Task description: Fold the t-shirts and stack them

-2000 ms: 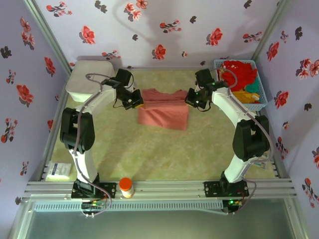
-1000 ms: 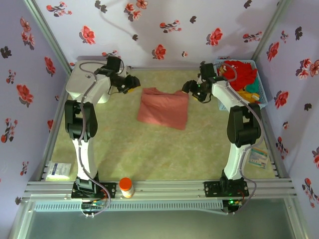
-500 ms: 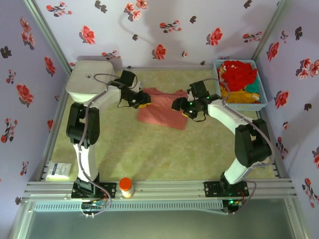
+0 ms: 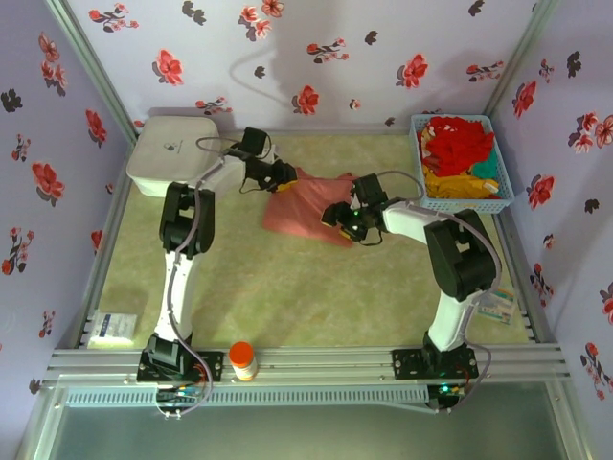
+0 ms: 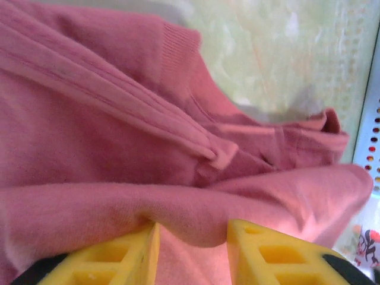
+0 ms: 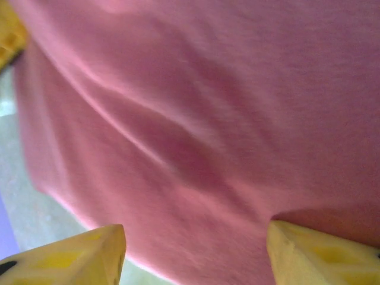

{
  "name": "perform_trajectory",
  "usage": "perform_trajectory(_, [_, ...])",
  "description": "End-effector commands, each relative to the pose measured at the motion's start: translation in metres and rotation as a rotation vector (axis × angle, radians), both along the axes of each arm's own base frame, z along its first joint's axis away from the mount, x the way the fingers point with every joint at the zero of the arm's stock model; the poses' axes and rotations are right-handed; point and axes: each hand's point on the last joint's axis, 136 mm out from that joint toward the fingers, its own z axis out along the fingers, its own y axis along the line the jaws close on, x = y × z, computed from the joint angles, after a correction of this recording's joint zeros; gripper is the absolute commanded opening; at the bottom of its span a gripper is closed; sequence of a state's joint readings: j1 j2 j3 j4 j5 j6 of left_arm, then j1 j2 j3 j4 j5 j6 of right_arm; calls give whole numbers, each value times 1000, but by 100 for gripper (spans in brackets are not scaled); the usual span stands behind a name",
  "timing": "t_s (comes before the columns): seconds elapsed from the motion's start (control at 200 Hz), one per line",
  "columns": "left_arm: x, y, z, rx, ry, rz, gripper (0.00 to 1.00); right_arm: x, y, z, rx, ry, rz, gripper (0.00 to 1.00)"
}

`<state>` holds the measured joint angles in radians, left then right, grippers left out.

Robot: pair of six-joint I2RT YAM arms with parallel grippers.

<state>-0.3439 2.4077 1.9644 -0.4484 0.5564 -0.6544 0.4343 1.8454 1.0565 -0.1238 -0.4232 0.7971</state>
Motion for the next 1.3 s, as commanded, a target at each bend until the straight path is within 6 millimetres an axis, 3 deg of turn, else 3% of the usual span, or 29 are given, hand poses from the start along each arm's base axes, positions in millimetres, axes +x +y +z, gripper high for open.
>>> perform_trajectory(0.0, [27,-6,14,-57,-67,13,35,-1,2,-16,0,6,-2,64])
perform_trajectory(0.125, [31,-5,12,-38,-47,1,34,-3,-1,-23,-21,13,-2,64])
perform_trajectory(0.23, [28,7,34,-35,-49,14,34,-4,-3,-18,-33,5,5,65])
perform_trajectory(0.4, [9,21,89,-28,-133,23,36,9,-5,22,-54,-66,23,69])
perform_trajectory(0.54, [-15,31,101,5,-109,24,36,28,0,57,-47,-131,35,70])
perform_trajectory(0.64, [-39,35,95,41,-84,32,36,43,8,69,-35,-149,47,72])
perform_trajectory(0.835, [-81,45,63,120,-25,43,36,78,39,83,83,-171,60,75])
perform_trajectory(1.055, [-101,51,22,175,28,44,35,120,70,81,185,-182,58,75])
perform_trajectory(1.16, [-103,52,6,192,55,43,34,141,70,62,179,-171,46,75])
perform_trajectory(1.295, [-108,61,-14,253,93,54,33,172,46,46,208,-178,-28,75])
